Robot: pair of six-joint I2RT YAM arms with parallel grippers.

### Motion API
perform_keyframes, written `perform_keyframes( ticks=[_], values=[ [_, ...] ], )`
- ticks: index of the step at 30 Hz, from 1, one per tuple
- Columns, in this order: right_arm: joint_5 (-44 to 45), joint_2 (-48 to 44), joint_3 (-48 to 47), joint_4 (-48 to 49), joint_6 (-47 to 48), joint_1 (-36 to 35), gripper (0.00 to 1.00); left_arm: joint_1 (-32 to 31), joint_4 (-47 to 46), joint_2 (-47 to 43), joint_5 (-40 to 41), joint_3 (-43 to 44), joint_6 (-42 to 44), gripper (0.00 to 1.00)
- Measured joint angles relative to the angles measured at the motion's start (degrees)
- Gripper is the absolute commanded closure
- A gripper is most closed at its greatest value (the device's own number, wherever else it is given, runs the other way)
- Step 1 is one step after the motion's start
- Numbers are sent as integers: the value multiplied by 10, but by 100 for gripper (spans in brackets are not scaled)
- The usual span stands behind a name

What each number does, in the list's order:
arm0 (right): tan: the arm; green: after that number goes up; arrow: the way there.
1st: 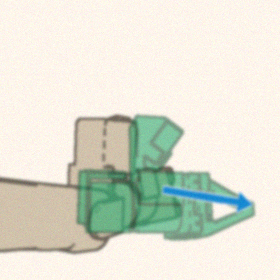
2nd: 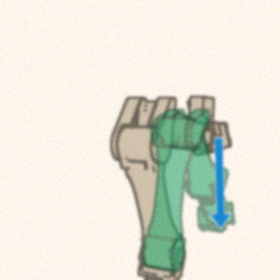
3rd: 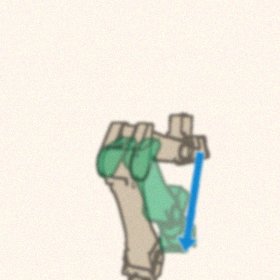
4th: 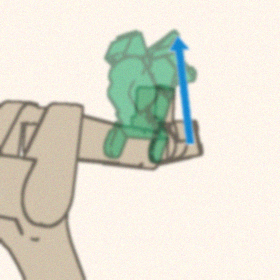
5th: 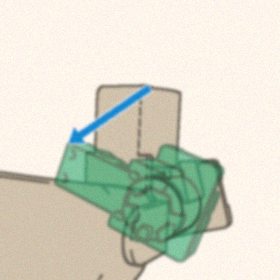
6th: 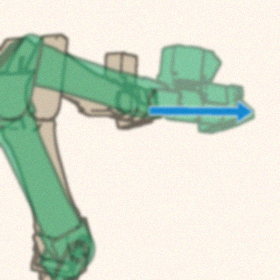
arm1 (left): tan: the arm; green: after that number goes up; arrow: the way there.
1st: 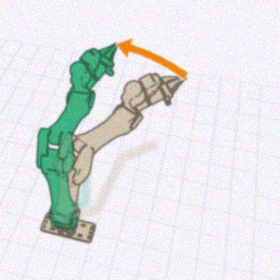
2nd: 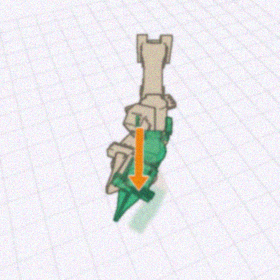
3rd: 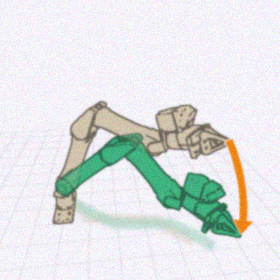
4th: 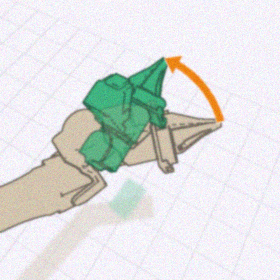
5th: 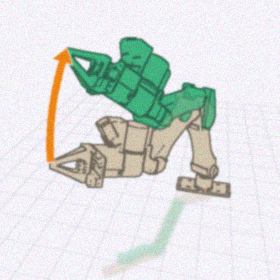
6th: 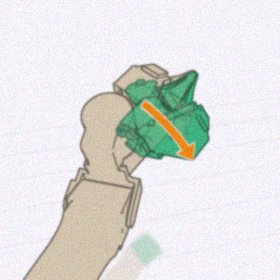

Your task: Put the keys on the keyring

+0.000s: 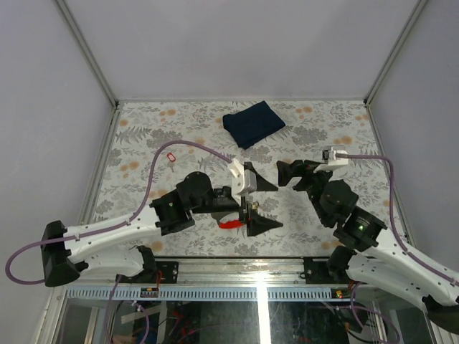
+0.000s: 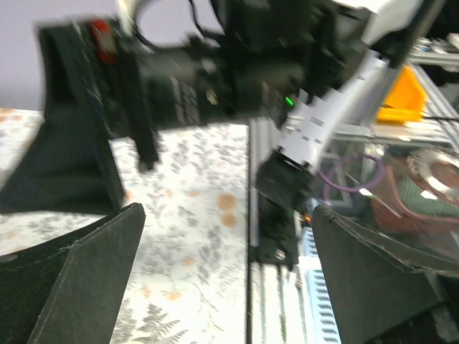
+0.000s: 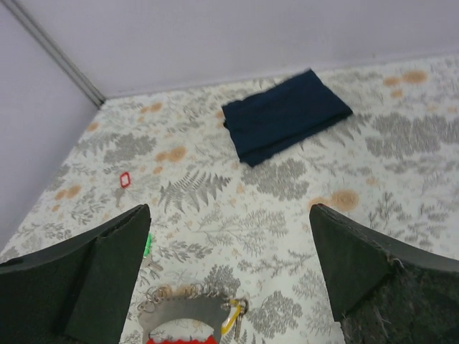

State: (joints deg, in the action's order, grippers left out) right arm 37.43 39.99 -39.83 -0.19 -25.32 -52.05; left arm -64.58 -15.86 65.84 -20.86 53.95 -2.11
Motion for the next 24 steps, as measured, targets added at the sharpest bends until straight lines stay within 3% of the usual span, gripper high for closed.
perform_keyframes(
  ticks=[6,11,24],
  values=[
    [-82,-65,11,49,101,10,1,-14,47,-46,-33,-22,4,0],
    [-158,-47,-4,36,139,23,1,5,79,-78,-24,-27,0,0],
    [-366,74,-41,-53,72,173,1,246,130,-83,-1,-78,-128,0]
  ],
)
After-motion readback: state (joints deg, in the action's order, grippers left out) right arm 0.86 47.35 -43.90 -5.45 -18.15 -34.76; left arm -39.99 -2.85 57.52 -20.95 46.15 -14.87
